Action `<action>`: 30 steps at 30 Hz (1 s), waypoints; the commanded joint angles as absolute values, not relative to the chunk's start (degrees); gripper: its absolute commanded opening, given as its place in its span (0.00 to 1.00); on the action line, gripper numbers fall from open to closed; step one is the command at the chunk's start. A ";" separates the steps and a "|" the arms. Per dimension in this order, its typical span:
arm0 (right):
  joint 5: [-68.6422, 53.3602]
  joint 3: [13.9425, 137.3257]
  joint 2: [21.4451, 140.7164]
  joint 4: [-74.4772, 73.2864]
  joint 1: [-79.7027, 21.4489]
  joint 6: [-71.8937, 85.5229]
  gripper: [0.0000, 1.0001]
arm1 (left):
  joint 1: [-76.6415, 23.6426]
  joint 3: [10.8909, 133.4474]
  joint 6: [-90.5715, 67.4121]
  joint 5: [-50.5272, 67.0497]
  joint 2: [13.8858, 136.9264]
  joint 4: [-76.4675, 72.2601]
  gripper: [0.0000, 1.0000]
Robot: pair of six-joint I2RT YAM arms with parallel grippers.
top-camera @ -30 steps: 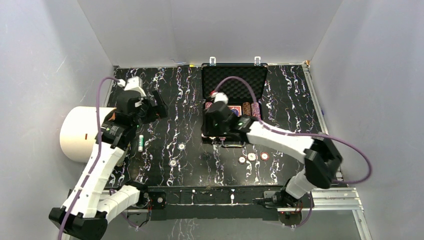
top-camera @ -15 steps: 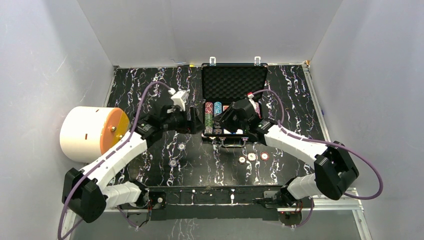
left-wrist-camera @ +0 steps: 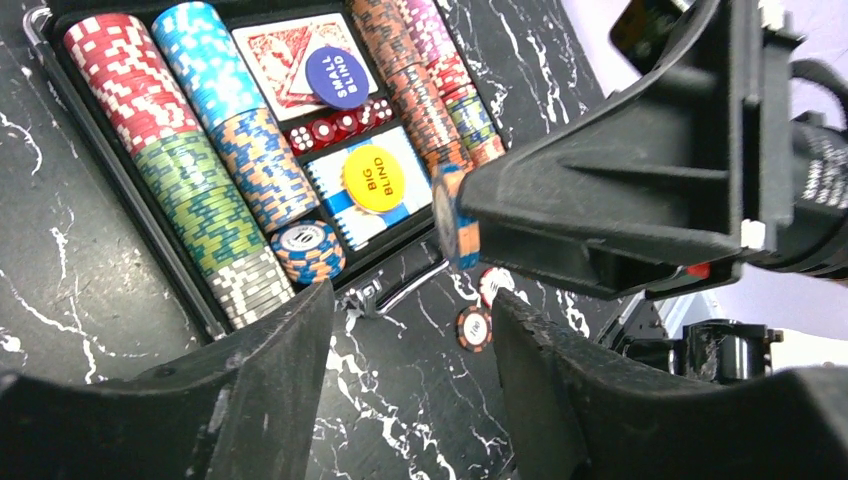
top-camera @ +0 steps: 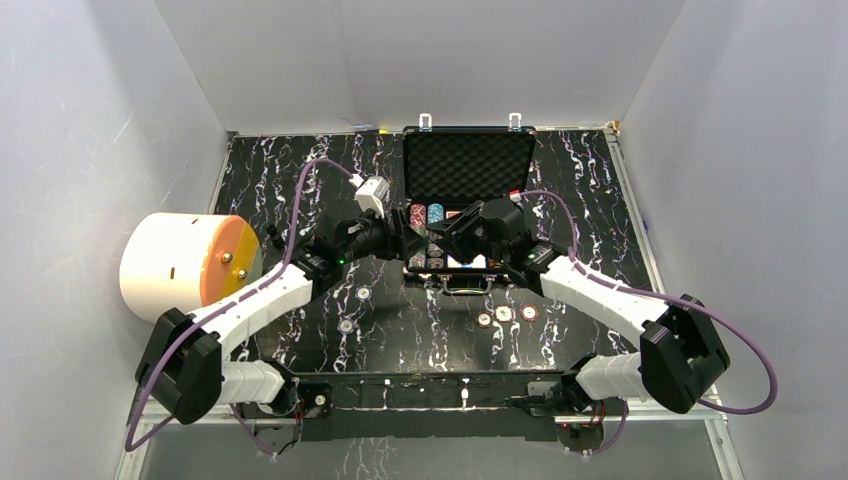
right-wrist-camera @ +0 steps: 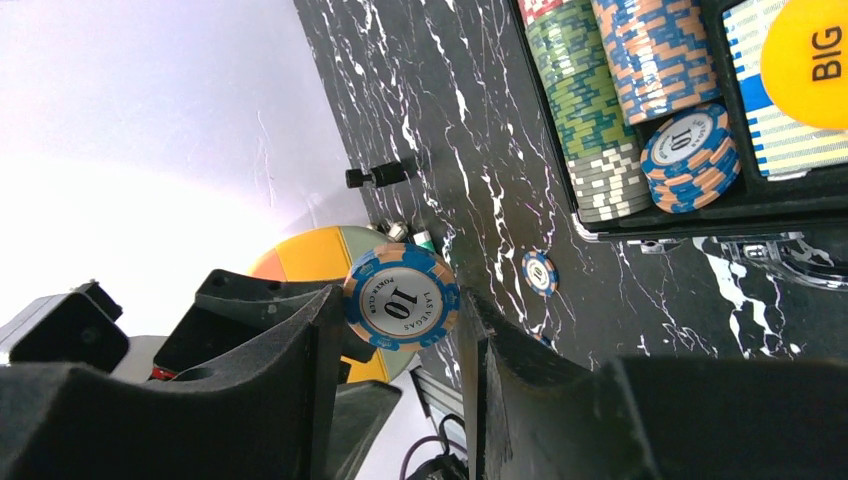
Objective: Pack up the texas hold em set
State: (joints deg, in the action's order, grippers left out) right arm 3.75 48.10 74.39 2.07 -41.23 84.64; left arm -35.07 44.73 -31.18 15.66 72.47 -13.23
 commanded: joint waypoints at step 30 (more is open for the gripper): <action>-0.86 49.48 75.96 8.00 -38.02 73.59 0.82 | -35.51 51.82 -24.83 13.85 77.05 -13.63 0.00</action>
State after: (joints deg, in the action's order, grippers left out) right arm -1.43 47.35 78.13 6.20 -40.25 83.18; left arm -35.64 47.59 -33.71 13.13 77.43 -15.59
